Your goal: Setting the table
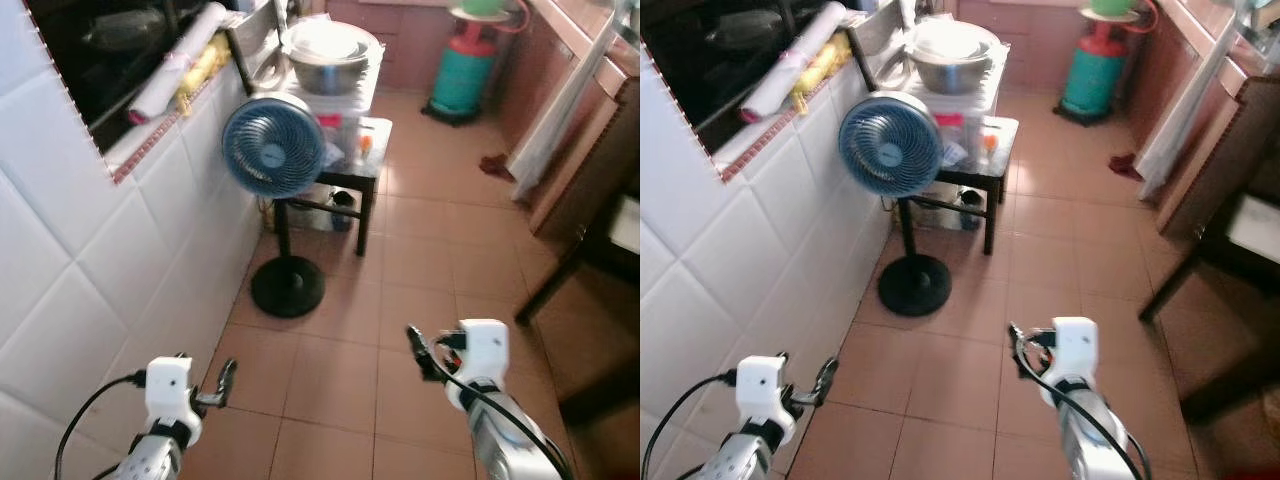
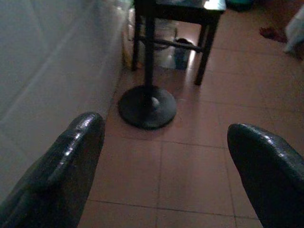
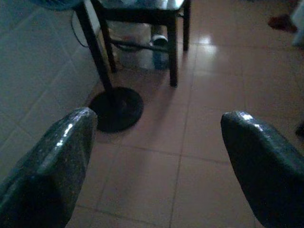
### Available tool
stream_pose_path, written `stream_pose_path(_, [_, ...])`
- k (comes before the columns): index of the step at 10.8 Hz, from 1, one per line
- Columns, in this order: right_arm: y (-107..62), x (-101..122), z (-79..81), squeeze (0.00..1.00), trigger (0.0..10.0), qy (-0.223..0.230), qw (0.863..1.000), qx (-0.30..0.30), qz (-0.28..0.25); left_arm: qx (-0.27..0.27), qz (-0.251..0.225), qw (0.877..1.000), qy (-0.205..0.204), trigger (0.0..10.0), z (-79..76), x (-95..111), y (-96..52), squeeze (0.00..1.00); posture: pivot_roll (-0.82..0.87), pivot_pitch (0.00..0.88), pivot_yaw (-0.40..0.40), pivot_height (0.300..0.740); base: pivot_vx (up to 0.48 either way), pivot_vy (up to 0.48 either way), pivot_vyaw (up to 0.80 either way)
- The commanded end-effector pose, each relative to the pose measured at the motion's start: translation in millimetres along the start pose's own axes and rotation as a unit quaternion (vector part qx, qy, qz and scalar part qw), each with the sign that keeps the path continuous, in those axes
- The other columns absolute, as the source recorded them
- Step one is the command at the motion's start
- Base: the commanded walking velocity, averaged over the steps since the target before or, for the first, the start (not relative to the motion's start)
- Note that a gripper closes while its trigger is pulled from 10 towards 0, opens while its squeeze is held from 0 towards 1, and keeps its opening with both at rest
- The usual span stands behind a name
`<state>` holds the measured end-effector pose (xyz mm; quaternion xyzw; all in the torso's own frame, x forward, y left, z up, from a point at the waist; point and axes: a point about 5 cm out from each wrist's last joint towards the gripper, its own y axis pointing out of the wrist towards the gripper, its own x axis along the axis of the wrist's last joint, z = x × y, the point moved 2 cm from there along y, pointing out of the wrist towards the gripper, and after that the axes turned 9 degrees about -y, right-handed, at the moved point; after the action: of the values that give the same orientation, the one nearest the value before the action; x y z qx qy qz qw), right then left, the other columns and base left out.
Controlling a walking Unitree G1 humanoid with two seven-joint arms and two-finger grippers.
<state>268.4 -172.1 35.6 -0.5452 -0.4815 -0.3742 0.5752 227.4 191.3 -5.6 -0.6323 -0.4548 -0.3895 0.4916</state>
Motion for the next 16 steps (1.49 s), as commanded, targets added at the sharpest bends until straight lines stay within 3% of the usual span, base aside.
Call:
stream_pose_path(1, [-1.3, -0.6, -3.6, 0.0, 10.0, 0.001, 1.0, -0.008, 0.007, 0.0, -0.004, 1.0, -0.002, 10.0, 1.9, 1.2, 3.5, 0.0, -0.04, 0.076, 0.025, 0.74, 0.0, 0.0, -0.78])
stream_pose_path(3, [2.0, 1.4, -5.8, 0.0, 10.0, -0.004, 1.0, -0.007, 0.013, 0.018, -0.015, 1.0, -0.014, 10.0, 8.6, 8.3, 15.5, 0.0, -0.04, 0.079, 0.016, 0.74, 0.0, 0.0, -0.77])
stream_pose_path(4, [2.7, 2.1, -6.3, 0.0, 10.0, -0.005, 1.0, -0.007, 0.012, 0.018, -0.031, 0.999, -0.015, 10.0, 5.4, 19.7, 20.5, 0.0, -0.04, 0.079, 0.016, 0.74, 0.0, 0.0, -0.77])
stream_pose_path(5, [3.4, 2.3, -5.7, 0.0, 10.0, -0.007, 1.0, -0.006, 0.013, 0.015, -0.063, 0.998, -0.007, 10.0, -5.8, 45.2, 21.8, 0.0, -0.04, 0.081, 0.011, 0.74, 0.0, 0.0, -0.77])
stream_pose_path(8, [3.1, 4.5, -3.0, 0.0, 10.0, -0.003, 1.0, -0.004, 0.007, 0.011, -0.082, 0.997, -0.003, 10.0, -16.7, 66.3, 19.0, 0.0, -0.04, 0.09, 0.01, 0.74, 0.0, 0.0, -0.25])
stream_pose_path(12, [4.0, 4.9, -1.6, 0.0, 10.0, 0.009, 1.0, -0.003, 0.009, 0.021, -0.073, 0.997, -0.002, 10.0, -24.3, 79.4, 14.1, 0.0, -0.04, 0.108, 0.016, 0.74, 0.0, 0.0, 0.0])
stream_pose_path(16, [2.6, 2.3, 1.2, 0.0, 10.0, 0.013, 1.0, -0.002, 0.017, 0.03, -0.056, 0.998, -0.001, 10.0, -24.5, 79.6, 10.5, 0.0, -0.04, 0.118, 0.018, 0.74, -0.259, 0.0, -0.58])
